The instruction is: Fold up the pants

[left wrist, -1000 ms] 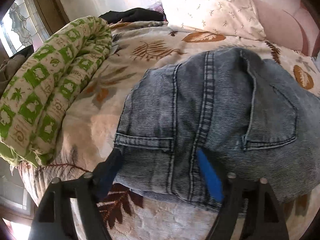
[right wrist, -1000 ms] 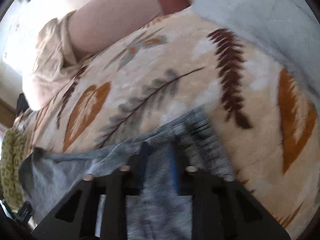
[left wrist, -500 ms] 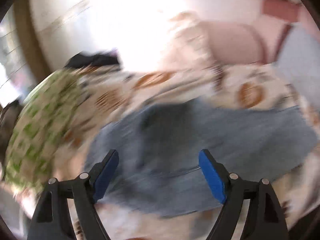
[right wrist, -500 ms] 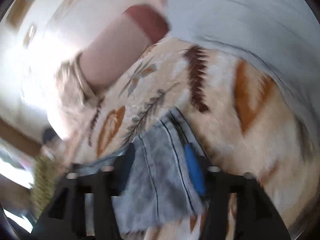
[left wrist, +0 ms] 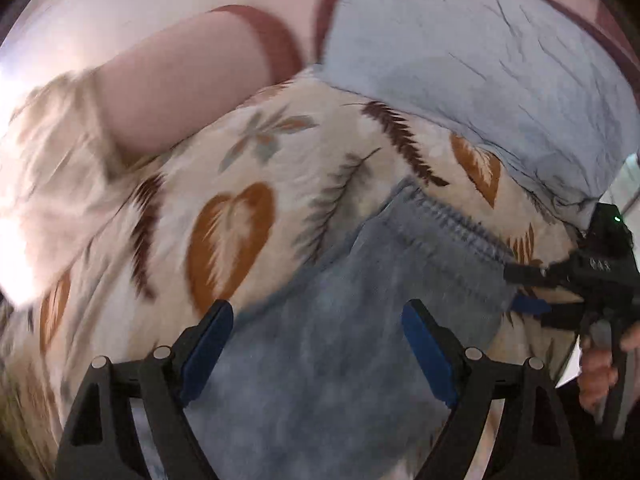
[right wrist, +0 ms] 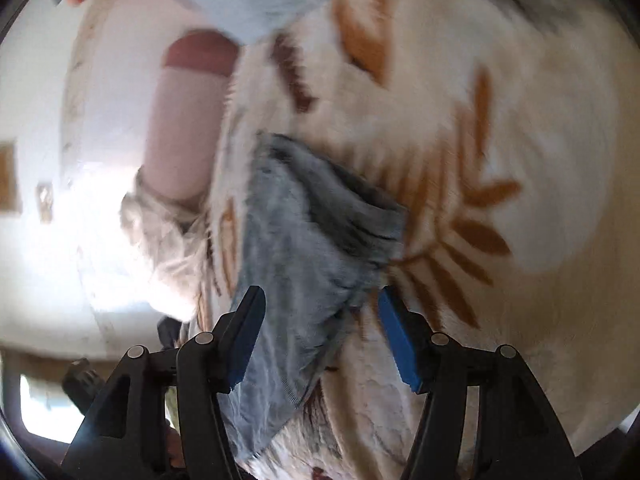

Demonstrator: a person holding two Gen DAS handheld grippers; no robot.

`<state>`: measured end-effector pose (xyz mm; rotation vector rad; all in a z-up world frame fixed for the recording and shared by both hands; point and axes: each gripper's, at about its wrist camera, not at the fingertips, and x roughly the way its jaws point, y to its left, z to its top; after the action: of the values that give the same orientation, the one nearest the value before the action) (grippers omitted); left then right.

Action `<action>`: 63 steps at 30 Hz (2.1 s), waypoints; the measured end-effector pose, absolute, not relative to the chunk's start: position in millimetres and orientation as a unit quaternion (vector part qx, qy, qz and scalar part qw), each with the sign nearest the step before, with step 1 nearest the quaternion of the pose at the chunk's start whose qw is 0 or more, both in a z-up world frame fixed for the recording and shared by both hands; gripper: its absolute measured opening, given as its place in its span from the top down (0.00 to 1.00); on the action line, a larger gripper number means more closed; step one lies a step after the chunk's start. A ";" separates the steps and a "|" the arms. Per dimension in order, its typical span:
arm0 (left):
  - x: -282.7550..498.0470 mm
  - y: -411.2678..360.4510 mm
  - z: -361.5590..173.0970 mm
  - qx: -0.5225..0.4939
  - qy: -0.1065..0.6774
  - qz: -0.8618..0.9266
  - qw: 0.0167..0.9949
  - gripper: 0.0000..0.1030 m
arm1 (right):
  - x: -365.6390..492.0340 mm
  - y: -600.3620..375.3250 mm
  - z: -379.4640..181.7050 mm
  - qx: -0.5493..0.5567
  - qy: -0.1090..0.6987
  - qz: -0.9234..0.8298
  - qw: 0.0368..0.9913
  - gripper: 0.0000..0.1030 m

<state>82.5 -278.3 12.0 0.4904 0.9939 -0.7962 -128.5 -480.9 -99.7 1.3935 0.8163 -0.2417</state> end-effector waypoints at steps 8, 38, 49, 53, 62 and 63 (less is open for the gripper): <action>101.9 -371.9 -22.3 0.311 0.451 -0.421 0.723 0.13 | -128.2 -476.1 -104.9 0.635 0.311 -0.144 0.692 0.43; 113.4 -419.9 -60.2 0.286 0.449 -0.552 0.642 0.79 | -109.4 -483.3 -109.9 0.621 0.312 -0.125 0.708 0.83; 122.6 -360.2 2.6 0.228 0.419 -0.541 0.693 0.79 | -97.8 -458.2 -71.0 0.570 0.295 -0.084 0.763 0.83; 128.8 -320.2 16.8 0.204 0.416 -0.527 0.712 0.79 | -85.6 -434.1 -57.6 0.546 0.303 -0.045 0.779 0.83; 138.5 -227.7 -4.2 0.145 0.440 -0.475 0.748 0.78 | -49.9 -368.1 -48.4 0.495 0.361 0.027 0.790 0.83; 138.7 -217.8 -8.5 0.140 0.445 -0.467 0.751 0.76 | -46.6 -362.6 -50.3 0.491 0.370 0.035 0.788 0.83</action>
<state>138.7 -217.8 -8.5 0.3060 0.9729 -1.0198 -46.6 -362.6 -50.3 1.0575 0.7973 0.0745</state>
